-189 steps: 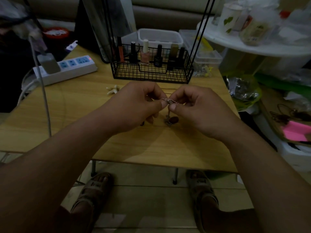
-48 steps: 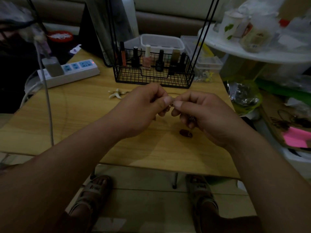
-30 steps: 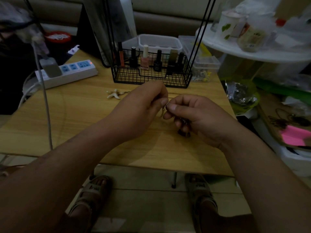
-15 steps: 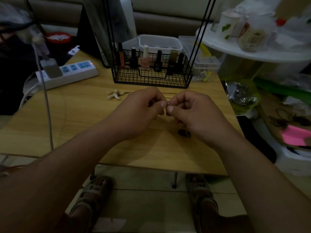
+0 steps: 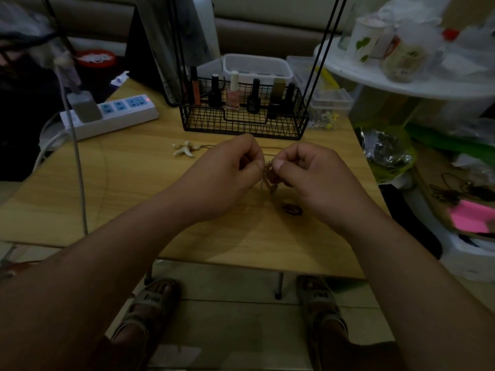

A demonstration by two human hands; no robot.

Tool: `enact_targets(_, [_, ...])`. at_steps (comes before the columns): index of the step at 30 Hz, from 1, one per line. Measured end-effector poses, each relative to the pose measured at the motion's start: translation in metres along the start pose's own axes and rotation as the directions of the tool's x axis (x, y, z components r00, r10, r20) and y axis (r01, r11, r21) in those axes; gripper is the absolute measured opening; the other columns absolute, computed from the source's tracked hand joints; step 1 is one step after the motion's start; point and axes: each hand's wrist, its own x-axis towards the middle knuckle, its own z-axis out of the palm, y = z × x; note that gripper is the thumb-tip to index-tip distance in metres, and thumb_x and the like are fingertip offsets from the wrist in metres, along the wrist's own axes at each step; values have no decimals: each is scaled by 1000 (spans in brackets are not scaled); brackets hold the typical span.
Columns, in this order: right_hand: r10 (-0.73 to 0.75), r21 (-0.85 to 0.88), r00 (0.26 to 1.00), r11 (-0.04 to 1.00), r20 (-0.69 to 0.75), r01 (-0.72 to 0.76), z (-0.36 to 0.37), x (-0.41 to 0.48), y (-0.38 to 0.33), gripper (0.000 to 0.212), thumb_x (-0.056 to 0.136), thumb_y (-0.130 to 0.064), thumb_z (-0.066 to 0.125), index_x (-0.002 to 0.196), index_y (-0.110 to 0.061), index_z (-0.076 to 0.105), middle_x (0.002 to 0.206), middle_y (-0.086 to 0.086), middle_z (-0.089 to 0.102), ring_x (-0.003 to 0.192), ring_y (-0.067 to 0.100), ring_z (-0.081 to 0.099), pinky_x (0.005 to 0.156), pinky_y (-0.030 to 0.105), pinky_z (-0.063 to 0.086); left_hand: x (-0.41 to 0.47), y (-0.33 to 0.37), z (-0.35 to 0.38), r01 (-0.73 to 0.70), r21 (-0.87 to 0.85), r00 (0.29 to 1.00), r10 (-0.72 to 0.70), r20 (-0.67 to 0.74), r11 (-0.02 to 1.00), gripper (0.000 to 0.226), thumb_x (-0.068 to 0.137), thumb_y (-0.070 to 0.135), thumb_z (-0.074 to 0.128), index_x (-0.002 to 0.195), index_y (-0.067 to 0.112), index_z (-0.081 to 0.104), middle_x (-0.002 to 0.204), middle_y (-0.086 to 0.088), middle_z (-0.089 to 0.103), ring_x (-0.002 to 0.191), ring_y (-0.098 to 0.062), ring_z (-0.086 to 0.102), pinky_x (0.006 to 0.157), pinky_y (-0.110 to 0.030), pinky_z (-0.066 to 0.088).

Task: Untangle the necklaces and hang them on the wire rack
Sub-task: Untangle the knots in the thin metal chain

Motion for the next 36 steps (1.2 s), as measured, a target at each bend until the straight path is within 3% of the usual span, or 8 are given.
enact_targets(6, [79,173,995,981,63,-89,1,0,-2,18,102,-22,56,95,-15,71,91,4,77,100,31,71,98,58,54,0,2,-1,-21,-29,999,20,-45,999,11,97,17,67,90,22,60,76,7,61,62,-3,54,53,-17,43])
enact_targets(11, [122,344,974,921,191,-183,0,0,-4,24,105,-17,49,92,-9,67,77,6,65,85,28,66,82,46,54,0,6,-5,27,-159,998,-34,-45,987,9,96,13,69,94,18,62,85,-6,72,84,-34,69,73,-52,57])
enact_targets(13, [134,407,966,887,222,-217,-2,0,-5,24,105,-15,48,89,-8,63,74,7,59,83,29,63,77,42,50,1,6,-7,49,-237,998,-56,-22,970,10,96,7,66,97,16,62,85,-6,72,84,-35,69,78,-58,57])
enact_targets(19, [131,476,959,846,251,-240,-5,0,-6,24,106,-14,47,89,-9,63,71,6,54,82,28,68,85,43,53,5,4,-15,177,-609,984,-121,132,773,20,92,10,58,110,17,62,90,-5,69,98,-24,67,91,-42,51])
enact_targets(25, [93,454,971,871,219,-186,-7,2,-4,20,106,-14,50,90,-10,63,71,3,56,87,29,60,101,55,52,4,8,-19,249,-775,968,-159,192,581,22,100,3,43,117,11,56,79,-2,54,78,-18,63,86,-38,51])
enact_targets(27, [79,420,981,895,179,-149,-8,3,-3,20,106,-17,51,91,-12,64,71,0,58,88,26,57,105,55,49,5,7,-19,259,-752,966,-174,193,606,21,101,4,45,117,10,56,76,0,52,66,-14,55,78,-35,48])
enact_targets(32, [-14,379,996,925,89,-21,-14,5,-8,15,106,-19,53,97,-13,65,72,-4,60,82,16,62,88,39,51,2,8,-16,191,-372,977,-137,165,908,25,98,11,66,122,17,63,74,4,57,65,-10,53,71,-30,54])
enact_targets(36, [-75,411,995,910,65,42,-19,3,-17,11,106,-17,51,103,-10,60,70,-3,58,70,12,61,75,33,50,-3,18,-18,130,-231,986,-101,133,964,13,98,22,71,111,20,70,87,-9,68,78,-26,64,71,-37,54])
